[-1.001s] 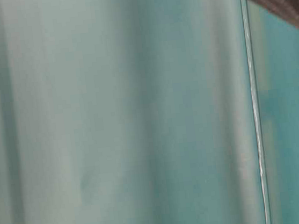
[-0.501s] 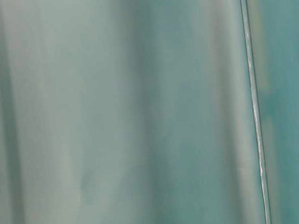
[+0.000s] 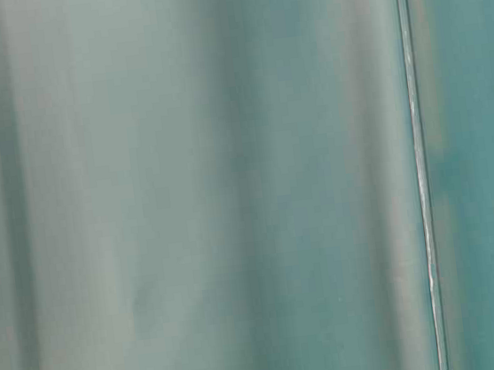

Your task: Insert the wire through the hole in the metal fitting marked with a red label. (retake)

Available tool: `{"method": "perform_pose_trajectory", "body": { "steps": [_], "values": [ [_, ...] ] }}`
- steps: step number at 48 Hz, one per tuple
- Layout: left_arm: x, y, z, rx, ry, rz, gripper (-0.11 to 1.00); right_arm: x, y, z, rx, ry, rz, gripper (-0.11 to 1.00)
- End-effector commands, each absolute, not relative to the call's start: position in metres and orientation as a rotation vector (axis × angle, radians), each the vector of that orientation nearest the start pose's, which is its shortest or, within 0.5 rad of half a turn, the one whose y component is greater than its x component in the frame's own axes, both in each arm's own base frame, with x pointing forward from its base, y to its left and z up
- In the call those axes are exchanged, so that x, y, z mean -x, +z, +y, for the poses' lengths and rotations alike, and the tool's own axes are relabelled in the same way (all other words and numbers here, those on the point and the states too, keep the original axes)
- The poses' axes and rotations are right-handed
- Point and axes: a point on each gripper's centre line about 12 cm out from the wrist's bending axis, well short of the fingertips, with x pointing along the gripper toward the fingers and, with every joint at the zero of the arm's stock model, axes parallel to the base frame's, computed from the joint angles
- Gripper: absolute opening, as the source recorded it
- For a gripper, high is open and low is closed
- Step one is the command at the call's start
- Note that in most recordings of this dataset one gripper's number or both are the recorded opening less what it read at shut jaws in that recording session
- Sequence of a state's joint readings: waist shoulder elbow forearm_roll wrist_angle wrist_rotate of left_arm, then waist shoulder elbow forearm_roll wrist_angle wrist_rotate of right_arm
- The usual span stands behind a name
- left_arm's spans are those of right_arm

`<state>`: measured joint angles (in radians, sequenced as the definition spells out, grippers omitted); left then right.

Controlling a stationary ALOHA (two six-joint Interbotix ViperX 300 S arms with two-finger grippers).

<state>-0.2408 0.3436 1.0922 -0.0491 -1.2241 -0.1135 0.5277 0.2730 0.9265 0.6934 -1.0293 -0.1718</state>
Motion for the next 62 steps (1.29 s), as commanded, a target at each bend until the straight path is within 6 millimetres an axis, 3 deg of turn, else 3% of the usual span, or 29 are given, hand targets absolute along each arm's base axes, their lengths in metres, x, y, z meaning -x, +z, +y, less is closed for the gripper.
{"method": "perform_pose_trajectory", "body": {
  "steps": [1, 49, 62],
  "values": [
    [-0.309, 0.069, -0.07, 0.104, -0.178, 0.197, 0.58, -0.331, 0.099, 0.118, -0.089, -0.085, 0.204, 0.02],
    [-0.319, 0.071, -0.073, 0.124, -0.18, 0.162, 0.58, -0.325, 0.092, 0.121, -0.113, -0.108, 0.156, 0.02],
    [-0.32, 0.079, -0.073, 0.125, -0.18, 0.157, 0.58, -0.327, 0.092, 0.123, -0.119, -0.105, 0.167, 0.02]
  ]
}}
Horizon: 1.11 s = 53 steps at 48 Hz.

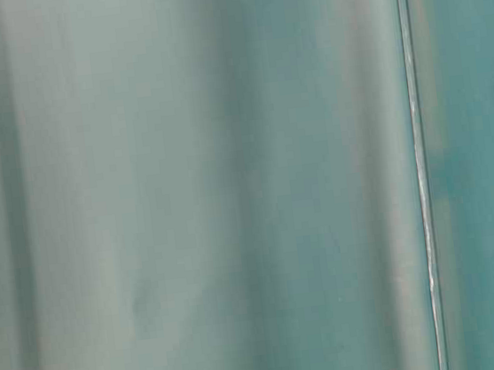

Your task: Insert the wire through the hole in the metal fitting marked with a red label. (retake)

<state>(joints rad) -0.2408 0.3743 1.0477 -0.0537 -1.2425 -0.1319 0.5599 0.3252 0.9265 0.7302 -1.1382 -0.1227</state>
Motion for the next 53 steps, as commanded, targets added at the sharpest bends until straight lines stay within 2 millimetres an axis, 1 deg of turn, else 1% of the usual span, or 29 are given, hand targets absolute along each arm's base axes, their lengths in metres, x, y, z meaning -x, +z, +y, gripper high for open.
{"method": "perform_pose_trajectory", "body": {
  "steps": [1, 26, 41, 53],
  "values": [
    [-0.3204, 0.079, -0.0734, 0.126, -0.18, 0.16, 0.58, -0.3266, 0.0913, 0.1229, -0.119, -0.104, 0.17, 0.02],
    [-0.3243, 0.0818, -0.0758, 0.127, -0.187, 0.158, 0.58, -0.3281, 0.0907, 0.1233, -0.122, -0.106, 0.177, 0.02],
    [-0.3255, 0.0827, -0.0772, 0.125, -0.19, 0.153, 0.58, -0.3346, 0.0855, 0.1224, -0.12, -0.119, 0.18, 0.02],
    [-0.3252, 0.0822, -0.0781, 0.127, -0.193, 0.155, 0.58, -0.3363, 0.086, 0.1229, -0.119, -0.119, 0.178, 0.02]
  ]
}}
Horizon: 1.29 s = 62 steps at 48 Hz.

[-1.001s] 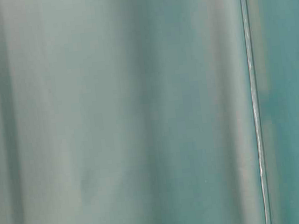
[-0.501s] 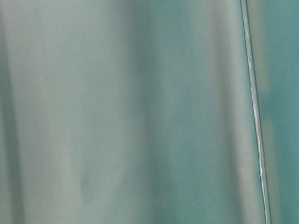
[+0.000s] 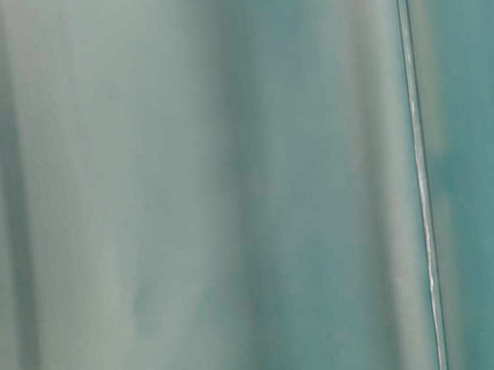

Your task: Insert the wire through the hole in the metal fitting marked with a red label. (retake)

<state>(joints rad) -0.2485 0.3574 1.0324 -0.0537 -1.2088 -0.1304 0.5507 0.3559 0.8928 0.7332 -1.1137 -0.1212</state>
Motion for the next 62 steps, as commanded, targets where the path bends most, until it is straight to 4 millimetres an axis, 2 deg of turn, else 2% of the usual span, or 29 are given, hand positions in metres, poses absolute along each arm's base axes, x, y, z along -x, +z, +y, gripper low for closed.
{"method": "perform_pose_trajectory", "body": {
  "steps": [1, 62],
  "values": [
    [-0.325, 0.082, -0.078, 0.125, -0.193, 0.156, 0.58, -0.336, 0.087, 0.123, -0.12, -0.119, 0.177, 0.02],
    [-0.328, 0.081, -0.079, 0.123, -0.195, 0.156, 0.58, -0.351, 0.084, 0.123, -0.104, -0.134, 0.163, 0.02]
  ]
}}
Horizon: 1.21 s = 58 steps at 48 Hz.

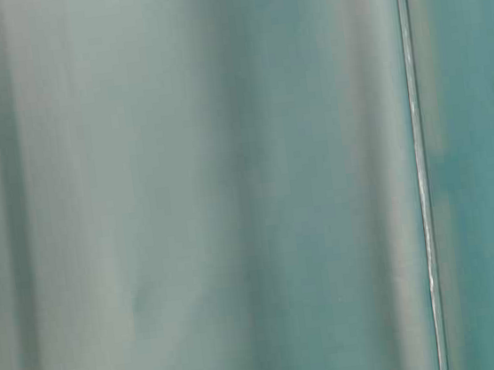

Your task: Insert the wire through the hole in the metal fitting marked with a red label. (retake)

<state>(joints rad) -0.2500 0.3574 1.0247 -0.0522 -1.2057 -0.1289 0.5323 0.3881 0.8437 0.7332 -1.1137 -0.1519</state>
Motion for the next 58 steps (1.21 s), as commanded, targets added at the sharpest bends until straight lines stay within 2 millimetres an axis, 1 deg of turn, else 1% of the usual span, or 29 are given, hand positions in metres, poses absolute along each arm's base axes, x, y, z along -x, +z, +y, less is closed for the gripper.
{"method": "perform_pose_trajectory", "body": {
  "steps": [1, 16, 30, 38, 58],
  "values": [
    [-0.328, 0.081, -0.079, 0.125, -0.195, 0.155, 0.58, -0.352, 0.084, 0.123, -0.104, -0.134, 0.163, 0.02],
    [-0.329, 0.082, -0.079, 0.124, -0.195, 0.152, 0.58, -0.356, 0.083, 0.122, -0.109, -0.14, 0.169, 0.02],
    [-0.329, 0.082, -0.08, 0.123, -0.198, 0.152, 0.58, -0.366, 0.079, 0.123, -0.095, -0.146, 0.174, 0.02],
    [-0.329, 0.082, -0.08, 0.123, -0.198, 0.152, 0.58, -0.37, 0.081, 0.125, -0.085, -0.143, 0.168, 0.02],
    [-0.331, 0.084, -0.081, 0.124, -0.202, 0.143, 0.58, -0.378, 0.079, 0.122, -0.082, -0.157, 0.163, 0.02]
  ]
}}
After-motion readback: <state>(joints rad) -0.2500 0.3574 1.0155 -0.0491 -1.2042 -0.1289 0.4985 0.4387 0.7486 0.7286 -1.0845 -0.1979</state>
